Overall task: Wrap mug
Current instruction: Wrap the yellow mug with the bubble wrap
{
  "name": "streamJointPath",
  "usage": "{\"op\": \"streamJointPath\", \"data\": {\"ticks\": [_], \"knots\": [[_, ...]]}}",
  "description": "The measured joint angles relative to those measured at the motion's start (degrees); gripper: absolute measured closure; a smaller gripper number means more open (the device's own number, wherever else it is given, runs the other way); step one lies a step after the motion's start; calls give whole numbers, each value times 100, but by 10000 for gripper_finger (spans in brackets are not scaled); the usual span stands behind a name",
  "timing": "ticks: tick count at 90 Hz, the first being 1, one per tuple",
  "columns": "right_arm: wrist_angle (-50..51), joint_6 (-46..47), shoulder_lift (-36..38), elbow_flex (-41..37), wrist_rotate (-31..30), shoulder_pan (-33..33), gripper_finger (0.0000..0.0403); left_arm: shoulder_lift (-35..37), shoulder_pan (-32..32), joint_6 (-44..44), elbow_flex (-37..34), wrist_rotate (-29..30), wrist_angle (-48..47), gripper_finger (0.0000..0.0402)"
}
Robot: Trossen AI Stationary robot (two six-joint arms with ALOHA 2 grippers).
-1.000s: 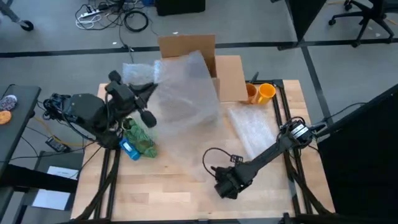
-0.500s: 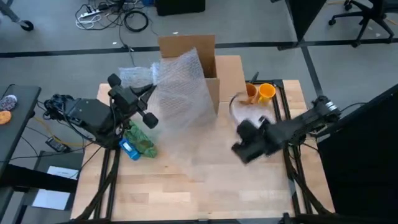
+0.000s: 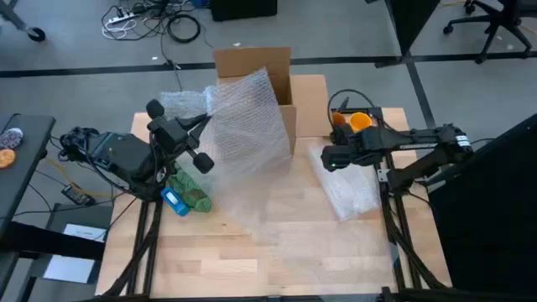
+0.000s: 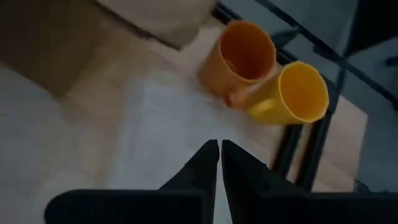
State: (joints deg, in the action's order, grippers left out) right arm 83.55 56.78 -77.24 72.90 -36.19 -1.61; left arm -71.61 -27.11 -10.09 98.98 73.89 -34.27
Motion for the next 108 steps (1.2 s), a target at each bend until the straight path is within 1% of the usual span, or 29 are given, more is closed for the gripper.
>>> {"op": "streamJointPath", "data": {"ticks": [11, 25, 36, 47, 54, 60, 68, 74, 81, 92, 98, 108], "knots": [[-458, -406, 2, -521, 272, -546, 390, 0, 0, 59, 0, -16, -45, 402], [-1393, -1001, 5, -962, 387, -1086, 350, 0, -2, 129, 0, -46, -50, 402], [-2115, -1544, 5, -1075, 659, -1359, 311, 0, 0, 131, 0, -48, -51, 402], [-2310, -1821, 5, -999, 710, -1525, 276, 0, -1, 140, 0, -49, -74, 402], [-2265, -1932, 7, -928, 774, -1597, 260, 0, -2, 205, 0, -50, -138, 402], [-2123, -2096, 7, -877, 1061, -1691, 252, 0, -2, 298, 0, -51, -230, 402], [-1692, -2211, 7, -852, 1441, -1811, 248, 0, 0, 323, -2, -52, -317, 402], [-1314, -2217, 7, -852, 1567, -1850, 248, 0, -2, 331, -2, -52, -336, 402], [-835, -2101, 8, -852, 1516, -1861, 249, 0, 0, 408, -2, -51, -338, 402], [-368, -1686, 93, -850, 1118, -2016, 249, 0, -2, 466, -2, -51, -341, 402], [-334, -1605, 150, -850, 1087, -2232, 249, 0, 0, 553, -2, -50, -342, 402], [-493, -1733, 197, -850, 1085, -2782, 250, 0, -2, 647, -2, -50, -341, 402]]}}
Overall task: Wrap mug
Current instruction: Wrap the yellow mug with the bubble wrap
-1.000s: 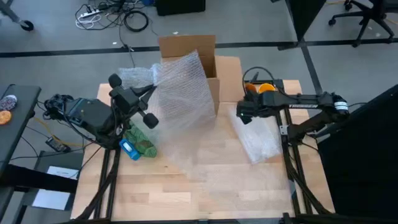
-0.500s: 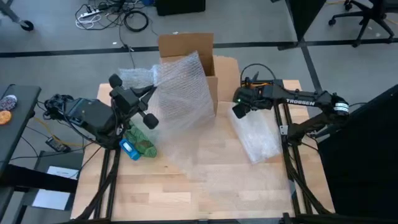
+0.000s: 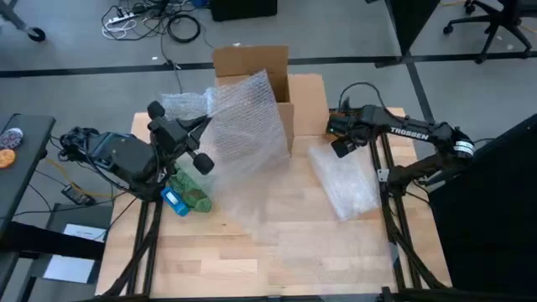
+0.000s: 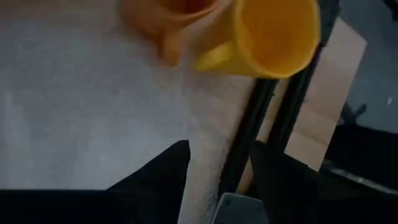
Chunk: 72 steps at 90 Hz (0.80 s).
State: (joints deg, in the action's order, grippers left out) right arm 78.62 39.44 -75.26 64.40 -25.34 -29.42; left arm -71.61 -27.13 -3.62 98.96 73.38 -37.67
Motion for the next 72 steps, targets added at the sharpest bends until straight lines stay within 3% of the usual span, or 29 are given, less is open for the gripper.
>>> {"op": "streamJointPath", "data": {"ticks": [37, 72], "knots": [[-1762, -783, -52, -525, 456, -1453, 252, -45, 2, 293, 0, -2, 0, 402], [-2585, -1279, -33, -1361, 127, -1659, 252, -286, 61, 213, -2, 0, 17, 402]]}}
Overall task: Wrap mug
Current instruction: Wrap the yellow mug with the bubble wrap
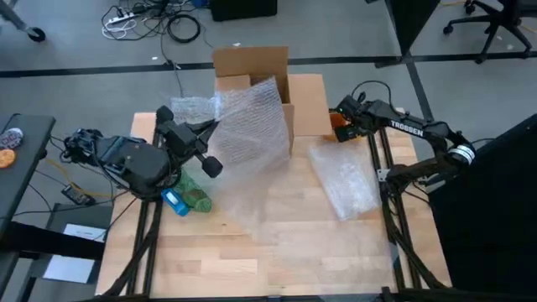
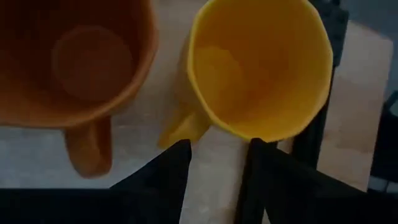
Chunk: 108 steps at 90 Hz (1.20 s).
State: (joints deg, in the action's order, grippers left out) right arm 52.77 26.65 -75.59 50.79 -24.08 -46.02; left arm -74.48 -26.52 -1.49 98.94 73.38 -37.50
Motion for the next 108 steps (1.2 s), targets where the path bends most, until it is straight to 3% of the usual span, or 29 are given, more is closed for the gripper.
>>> {"op": "streamJointPath", "data": {"ticks": [32, 70, 83, 108], "knots": [[-81, -240, -15, 93, 461, 21, 259, 2, 2, -172, 0, 4, 73, 402], [121, -674, 169, 225, 267, 65, 261, 4, 0, -279, 0, 4, 33, 402], [148, -1176, 264, 358, -73, 77, 261, 4, 0, -298, 0, 4, 29, 402], [141, -2680, 59, 369, -29, -169, 261, 4, 1, -294, 0, 4, -110, 402]]}}
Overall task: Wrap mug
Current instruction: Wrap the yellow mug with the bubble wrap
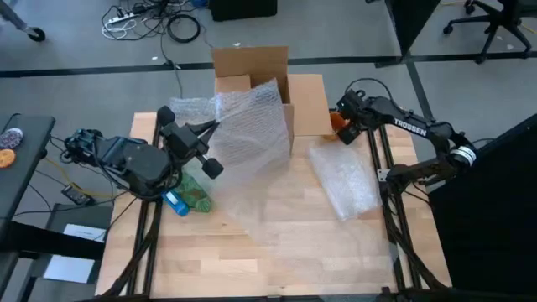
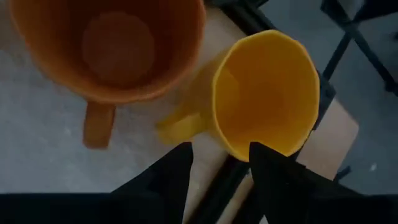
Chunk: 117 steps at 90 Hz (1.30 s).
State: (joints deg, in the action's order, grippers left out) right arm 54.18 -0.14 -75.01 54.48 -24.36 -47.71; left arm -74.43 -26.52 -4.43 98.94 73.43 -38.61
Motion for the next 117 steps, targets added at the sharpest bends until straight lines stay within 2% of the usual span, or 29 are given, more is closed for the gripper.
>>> {"op": "streamJointPath", "data": {"ticks": [65, 104, 117], "knots": [[78, -2060, -186, 0, 337, -273, 277, -4, -1, 17, 0, -22, -35, 402], [-32, -1947, -1059, 0, 164, -343, 278, -7, -7, 17, 0, -20, -61, 402], [2, -1890, -1196, 0, 157, -343, 300, -9, -7, 17, 0, -20, -104, 402]]}}
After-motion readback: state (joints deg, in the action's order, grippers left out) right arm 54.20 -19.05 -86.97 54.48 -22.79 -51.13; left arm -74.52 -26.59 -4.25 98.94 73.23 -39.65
